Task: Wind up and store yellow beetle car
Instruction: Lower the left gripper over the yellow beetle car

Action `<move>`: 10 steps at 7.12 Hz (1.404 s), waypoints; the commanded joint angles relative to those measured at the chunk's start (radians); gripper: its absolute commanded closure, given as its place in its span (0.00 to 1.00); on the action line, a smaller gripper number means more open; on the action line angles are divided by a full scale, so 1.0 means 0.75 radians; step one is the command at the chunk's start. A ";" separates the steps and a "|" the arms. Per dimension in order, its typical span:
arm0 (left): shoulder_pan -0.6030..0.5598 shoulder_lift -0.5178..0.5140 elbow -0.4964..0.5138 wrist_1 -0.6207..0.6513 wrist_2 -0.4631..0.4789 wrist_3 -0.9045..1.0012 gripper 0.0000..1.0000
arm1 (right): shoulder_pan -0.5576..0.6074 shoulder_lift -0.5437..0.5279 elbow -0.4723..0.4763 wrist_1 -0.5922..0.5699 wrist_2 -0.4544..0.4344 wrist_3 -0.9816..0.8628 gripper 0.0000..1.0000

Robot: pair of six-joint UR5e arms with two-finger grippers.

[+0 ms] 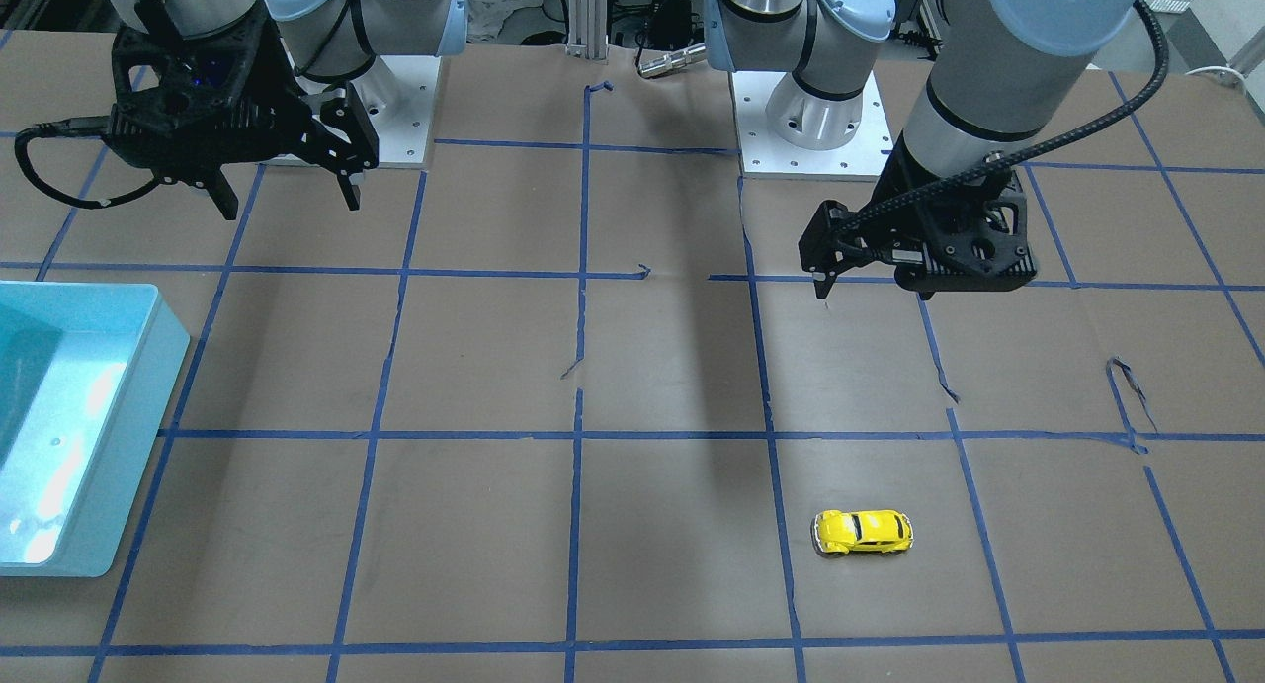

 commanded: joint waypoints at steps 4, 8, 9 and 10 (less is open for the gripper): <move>0.002 -0.150 -0.028 0.287 0.007 -0.860 0.00 | 0.001 0.000 0.000 0.000 0.010 0.000 0.00; 0.076 -0.388 -0.026 0.605 -0.013 -1.242 0.00 | 0.001 0.000 0.000 0.000 0.002 0.000 0.00; 0.086 -0.427 -0.018 0.610 -0.011 -1.265 0.00 | 0.001 0.000 0.000 0.000 0.004 0.000 0.00; 0.098 -0.453 -0.022 0.610 -0.007 -1.285 0.00 | 0.001 0.000 0.000 0.000 0.004 0.000 0.00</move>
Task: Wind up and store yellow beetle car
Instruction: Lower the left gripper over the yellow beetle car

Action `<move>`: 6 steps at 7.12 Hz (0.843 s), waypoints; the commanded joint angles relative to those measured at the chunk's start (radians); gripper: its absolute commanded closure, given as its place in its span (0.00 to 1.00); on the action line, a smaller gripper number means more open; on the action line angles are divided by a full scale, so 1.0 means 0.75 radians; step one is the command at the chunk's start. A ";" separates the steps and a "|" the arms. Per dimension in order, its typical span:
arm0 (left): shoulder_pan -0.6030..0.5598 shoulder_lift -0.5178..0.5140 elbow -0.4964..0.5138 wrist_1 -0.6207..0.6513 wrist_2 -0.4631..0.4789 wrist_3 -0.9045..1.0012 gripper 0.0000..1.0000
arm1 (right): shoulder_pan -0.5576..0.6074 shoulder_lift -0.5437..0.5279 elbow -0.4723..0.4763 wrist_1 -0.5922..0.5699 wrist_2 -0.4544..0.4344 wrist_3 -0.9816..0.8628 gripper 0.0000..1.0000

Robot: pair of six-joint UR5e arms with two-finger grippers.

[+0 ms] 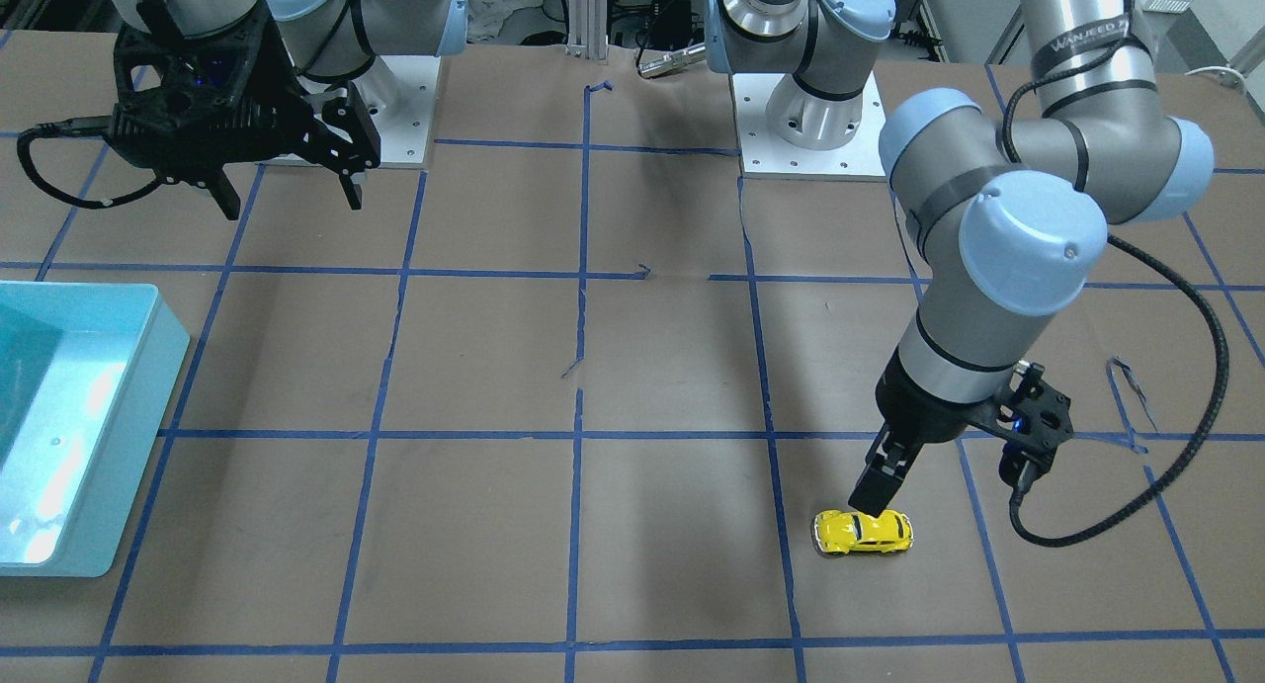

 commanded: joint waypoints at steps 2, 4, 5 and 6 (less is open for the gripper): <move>0.038 -0.106 -0.002 0.011 0.001 -0.148 0.00 | 0.000 0.000 0.000 0.000 0.005 0.000 0.00; 0.046 -0.175 0.014 0.011 0.003 -0.177 0.00 | -0.002 0.000 0.000 0.000 0.007 0.000 0.00; 0.052 -0.208 0.004 0.009 0.007 -0.185 0.00 | -0.002 0.000 -0.002 0.000 0.007 0.000 0.00; 0.067 -0.237 0.006 0.009 0.001 -0.197 0.00 | -0.002 0.000 -0.002 0.000 0.005 0.000 0.00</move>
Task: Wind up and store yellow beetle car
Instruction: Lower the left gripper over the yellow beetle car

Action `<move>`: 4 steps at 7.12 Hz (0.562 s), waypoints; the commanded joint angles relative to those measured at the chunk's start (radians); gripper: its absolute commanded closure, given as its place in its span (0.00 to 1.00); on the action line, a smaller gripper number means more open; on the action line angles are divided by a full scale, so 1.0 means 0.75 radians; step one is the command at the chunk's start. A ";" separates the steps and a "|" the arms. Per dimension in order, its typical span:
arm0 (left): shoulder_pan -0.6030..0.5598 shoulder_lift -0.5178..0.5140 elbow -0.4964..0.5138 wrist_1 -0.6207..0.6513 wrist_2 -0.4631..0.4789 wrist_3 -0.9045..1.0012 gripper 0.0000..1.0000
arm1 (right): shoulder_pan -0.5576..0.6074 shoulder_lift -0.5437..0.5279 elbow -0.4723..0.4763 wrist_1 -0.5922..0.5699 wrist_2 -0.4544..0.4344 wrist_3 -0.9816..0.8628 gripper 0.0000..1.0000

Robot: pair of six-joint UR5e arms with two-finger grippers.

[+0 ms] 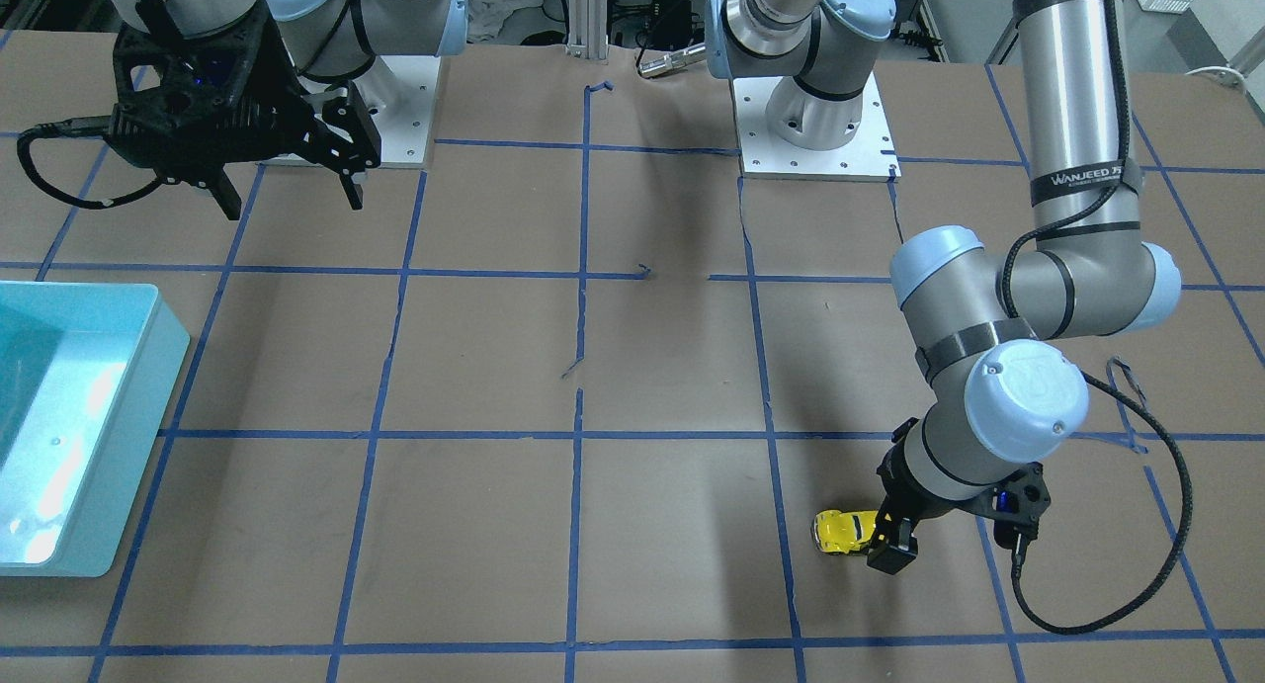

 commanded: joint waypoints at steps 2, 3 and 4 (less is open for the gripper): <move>0.016 -0.082 0.014 0.001 -0.005 -0.064 0.00 | 0.000 0.000 0.001 0.000 -0.002 0.000 0.00; 0.016 -0.089 0.012 0.001 -0.007 -0.076 0.00 | 0.000 0.000 -0.001 0.000 -0.004 0.000 0.00; 0.016 -0.097 0.006 0.001 -0.007 -0.076 0.00 | 0.000 0.000 -0.001 0.002 -0.004 0.000 0.00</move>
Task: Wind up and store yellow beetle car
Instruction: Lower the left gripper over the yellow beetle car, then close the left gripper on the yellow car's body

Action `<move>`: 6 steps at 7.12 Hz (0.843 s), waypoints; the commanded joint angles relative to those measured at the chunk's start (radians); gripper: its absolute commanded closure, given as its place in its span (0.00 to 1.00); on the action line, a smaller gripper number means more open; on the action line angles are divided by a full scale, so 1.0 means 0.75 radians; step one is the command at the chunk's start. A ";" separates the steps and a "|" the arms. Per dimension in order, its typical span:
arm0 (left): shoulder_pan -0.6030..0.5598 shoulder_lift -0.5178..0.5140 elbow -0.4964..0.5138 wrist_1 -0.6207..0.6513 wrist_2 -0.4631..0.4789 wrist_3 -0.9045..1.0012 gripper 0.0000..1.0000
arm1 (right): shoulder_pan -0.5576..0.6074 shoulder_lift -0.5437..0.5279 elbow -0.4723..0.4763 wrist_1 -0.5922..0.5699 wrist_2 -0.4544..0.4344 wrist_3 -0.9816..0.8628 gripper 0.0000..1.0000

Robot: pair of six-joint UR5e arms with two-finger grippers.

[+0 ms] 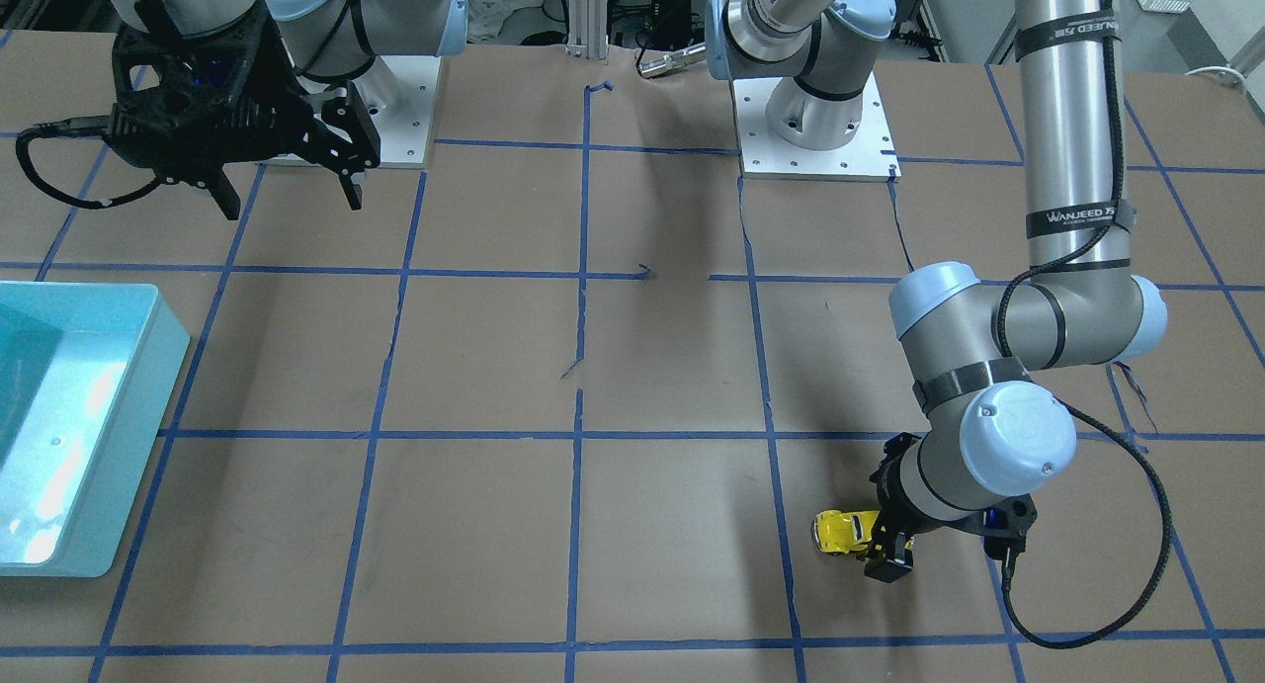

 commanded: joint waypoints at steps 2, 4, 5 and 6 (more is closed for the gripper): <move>0.001 -0.012 -0.004 0.014 0.003 -0.011 0.09 | -0.002 0.000 0.001 0.002 -0.003 0.000 0.00; 0.001 -0.018 0.000 0.023 0.001 -0.017 0.36 | -0.002 0.000 0.001 0.002 -0.001 0.000 0.00; 0.001 -0.018 0.004 0.035 0.001 -0.015 0.86 | -0.002 0.000 0.001 0.002 -0.001 0.000 0.00; 0.003 -0.016 0.006 0.051 -0.001 -0.003 1.00 | -0.002 0.000 0.001 0.002 -0.001 0.000 0.00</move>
